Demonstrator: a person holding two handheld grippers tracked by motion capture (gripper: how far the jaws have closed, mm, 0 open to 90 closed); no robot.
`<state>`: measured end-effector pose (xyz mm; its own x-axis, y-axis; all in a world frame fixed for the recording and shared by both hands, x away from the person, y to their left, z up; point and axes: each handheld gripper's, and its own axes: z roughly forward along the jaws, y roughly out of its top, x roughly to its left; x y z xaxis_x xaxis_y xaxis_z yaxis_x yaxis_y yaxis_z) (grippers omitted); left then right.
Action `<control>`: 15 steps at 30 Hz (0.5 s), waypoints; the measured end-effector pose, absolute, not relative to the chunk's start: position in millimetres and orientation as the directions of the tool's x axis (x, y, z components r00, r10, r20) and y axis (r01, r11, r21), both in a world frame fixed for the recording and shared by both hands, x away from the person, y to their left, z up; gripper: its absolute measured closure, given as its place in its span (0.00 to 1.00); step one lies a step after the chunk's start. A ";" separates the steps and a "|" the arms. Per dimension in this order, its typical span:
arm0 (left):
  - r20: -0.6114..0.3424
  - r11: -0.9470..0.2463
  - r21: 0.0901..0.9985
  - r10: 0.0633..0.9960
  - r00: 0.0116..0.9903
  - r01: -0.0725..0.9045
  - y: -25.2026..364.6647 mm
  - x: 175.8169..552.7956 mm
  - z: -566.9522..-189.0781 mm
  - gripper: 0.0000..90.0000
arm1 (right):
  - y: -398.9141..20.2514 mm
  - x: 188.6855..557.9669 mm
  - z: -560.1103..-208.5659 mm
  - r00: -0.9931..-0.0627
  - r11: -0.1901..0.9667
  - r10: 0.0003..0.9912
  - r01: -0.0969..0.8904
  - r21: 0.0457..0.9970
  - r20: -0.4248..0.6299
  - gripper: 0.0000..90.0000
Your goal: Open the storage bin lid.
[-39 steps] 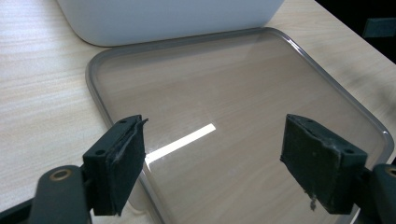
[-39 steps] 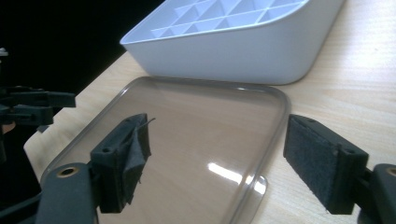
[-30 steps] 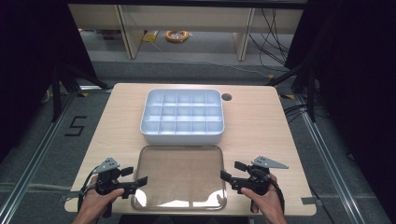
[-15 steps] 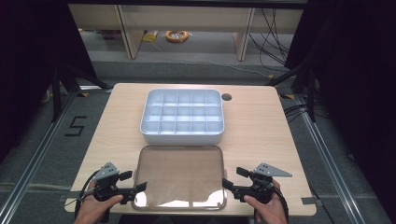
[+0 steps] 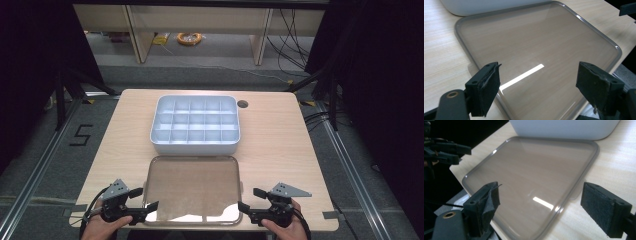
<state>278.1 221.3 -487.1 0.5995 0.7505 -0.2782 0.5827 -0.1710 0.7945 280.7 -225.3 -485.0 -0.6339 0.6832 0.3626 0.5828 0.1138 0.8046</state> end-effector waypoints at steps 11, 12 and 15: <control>-0.289 -0.173 0.793 0.737 0.611 0.584 219.2 269.1 -490.1 0.20 | -227.0 266.0 -488.2 -0.631 0.139 0.694 0.592 0.794 0.348 0.18; -0.282 -0.184 0.792 0.735 0.616 0.582 219.6 268.7 -489.6 0.20 | -226.2 264.1 -488.5 -0.627 0.136 0.696 0.594 0.793 0.350 0.18; -0.294 -0.176 0.786 0.736 0.610 0.592 219.4 267.0 -490.9 0.20 | -226.8 262.1 -489.2 -0.633 0.147 0.692 0.594 0.791 0.347 0.18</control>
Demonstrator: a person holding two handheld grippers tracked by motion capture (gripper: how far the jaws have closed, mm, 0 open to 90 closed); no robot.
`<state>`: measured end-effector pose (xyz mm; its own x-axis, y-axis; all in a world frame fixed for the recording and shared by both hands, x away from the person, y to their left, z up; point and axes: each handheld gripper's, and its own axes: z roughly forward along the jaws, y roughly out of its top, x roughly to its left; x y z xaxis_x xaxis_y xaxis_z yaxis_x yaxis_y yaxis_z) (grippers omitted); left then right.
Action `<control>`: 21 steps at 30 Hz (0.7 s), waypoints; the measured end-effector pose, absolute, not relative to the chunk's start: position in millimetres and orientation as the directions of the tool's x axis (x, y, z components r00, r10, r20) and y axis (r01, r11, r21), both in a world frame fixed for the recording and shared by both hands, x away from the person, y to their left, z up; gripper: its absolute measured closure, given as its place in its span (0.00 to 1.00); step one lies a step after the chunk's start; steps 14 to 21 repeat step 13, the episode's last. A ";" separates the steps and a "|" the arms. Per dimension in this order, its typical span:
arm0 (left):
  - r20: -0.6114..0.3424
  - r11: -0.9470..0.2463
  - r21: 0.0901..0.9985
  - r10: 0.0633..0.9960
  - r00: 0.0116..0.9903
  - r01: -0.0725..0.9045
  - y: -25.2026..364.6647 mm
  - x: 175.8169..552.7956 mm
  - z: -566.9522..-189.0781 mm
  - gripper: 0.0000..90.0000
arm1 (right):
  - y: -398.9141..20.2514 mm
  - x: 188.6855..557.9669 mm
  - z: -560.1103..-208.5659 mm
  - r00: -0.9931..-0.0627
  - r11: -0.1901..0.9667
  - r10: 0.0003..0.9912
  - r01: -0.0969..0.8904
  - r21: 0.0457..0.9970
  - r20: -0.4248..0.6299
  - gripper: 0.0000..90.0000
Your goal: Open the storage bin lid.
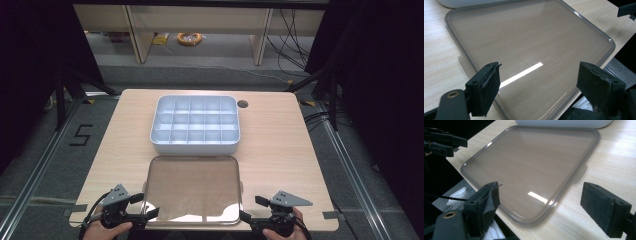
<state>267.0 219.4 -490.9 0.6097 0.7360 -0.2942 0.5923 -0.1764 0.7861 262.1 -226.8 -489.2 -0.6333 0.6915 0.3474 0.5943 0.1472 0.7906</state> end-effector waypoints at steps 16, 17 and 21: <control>-0.281 -0.188 0.791 0.734 0.618 0.582 219.8 266.8 -491.8 0.20 | -227.2 261.7 -491.6 -0.625 0.152 0.701 0.602 0.784 0.344 0.19; -0.281 -0.188 0.791 0.734 0.618 0.582 219.8 266.8 -491.8 0.20 | -227.2 261.7 -491.6 -0.625 0.152 0.701 0.602 0.784 0.344 0.19; -0.281 -0.188 0.791 0.734 0.618 0.582 219.8 266.8 -491.8 0.20 | -227.2 261.7 -491.6 -0.625 0.152 0.701 0.602 0.784 0.344 0.19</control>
